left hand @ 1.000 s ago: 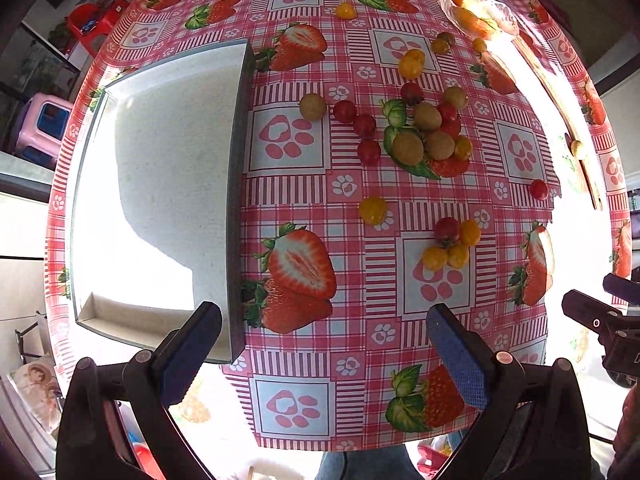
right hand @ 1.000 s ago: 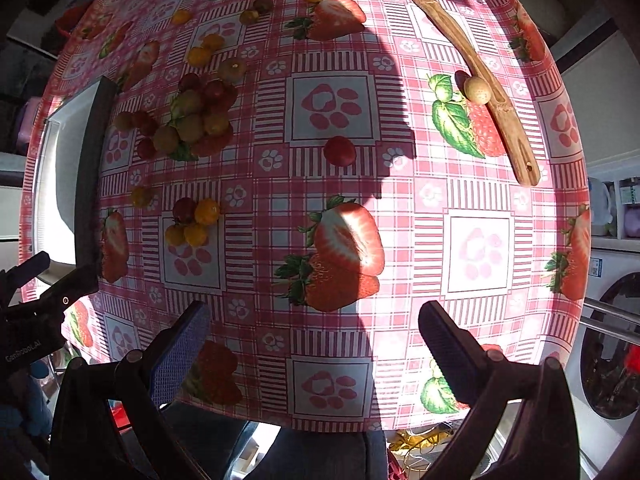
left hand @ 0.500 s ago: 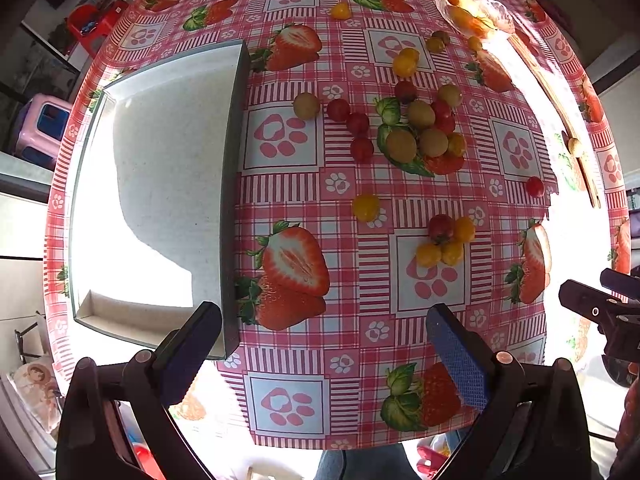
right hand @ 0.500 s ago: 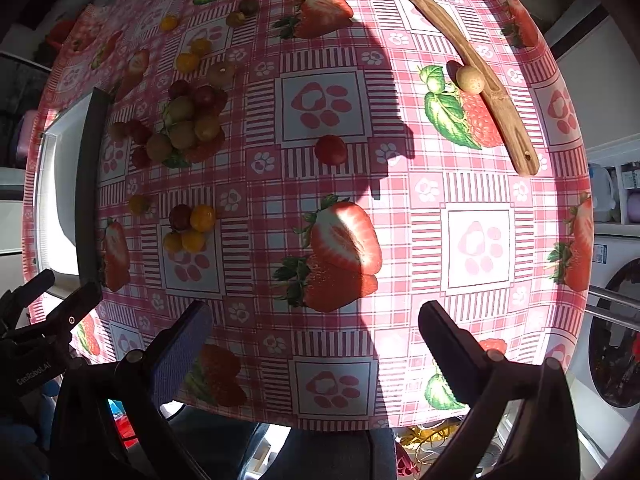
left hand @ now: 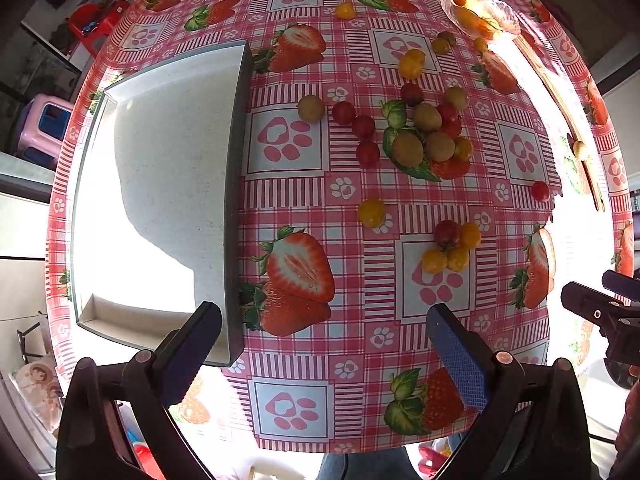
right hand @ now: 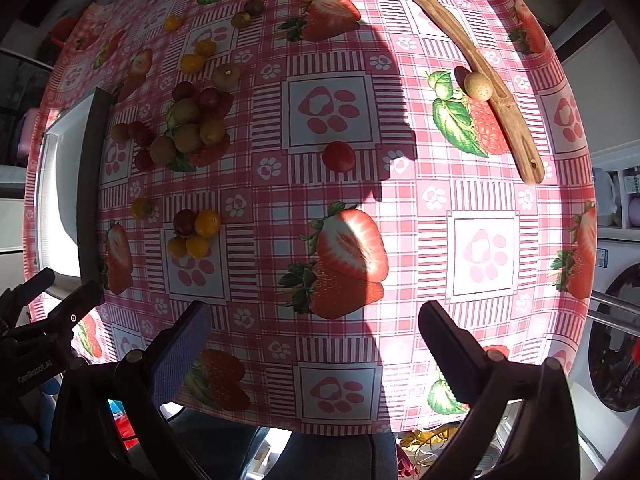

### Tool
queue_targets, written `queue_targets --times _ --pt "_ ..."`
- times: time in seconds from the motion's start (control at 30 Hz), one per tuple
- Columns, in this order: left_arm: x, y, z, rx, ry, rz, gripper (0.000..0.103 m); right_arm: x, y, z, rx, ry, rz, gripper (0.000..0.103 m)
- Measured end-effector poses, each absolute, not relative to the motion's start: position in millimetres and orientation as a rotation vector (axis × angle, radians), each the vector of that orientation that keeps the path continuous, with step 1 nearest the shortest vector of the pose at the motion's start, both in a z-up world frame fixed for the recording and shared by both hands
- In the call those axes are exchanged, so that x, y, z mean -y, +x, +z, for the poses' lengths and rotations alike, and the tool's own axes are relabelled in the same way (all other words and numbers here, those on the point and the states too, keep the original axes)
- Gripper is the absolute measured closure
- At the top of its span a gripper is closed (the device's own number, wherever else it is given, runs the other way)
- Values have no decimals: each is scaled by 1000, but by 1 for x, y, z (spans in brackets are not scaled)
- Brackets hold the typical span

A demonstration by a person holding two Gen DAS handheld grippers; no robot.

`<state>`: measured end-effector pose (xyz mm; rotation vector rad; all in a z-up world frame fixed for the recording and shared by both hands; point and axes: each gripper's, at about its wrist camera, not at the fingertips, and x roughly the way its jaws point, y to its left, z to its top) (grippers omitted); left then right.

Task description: Organize fruits

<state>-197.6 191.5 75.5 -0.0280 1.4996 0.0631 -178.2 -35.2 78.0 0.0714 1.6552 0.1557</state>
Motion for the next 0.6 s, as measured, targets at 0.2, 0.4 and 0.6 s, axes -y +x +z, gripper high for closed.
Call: queue_targets --times 0.2,0.4,0.6 --pt "-194 -197 73 -1504 -33 69 0 38 -177 76 -1661 75 150 0" --pt "-196 -197 69 -1514 -37 70 0 39 -177 74 -1670 76 150 0" --pt "-197 -197 67 -1523 -46 73 0 37 -177 71 -1668 57 148 0"
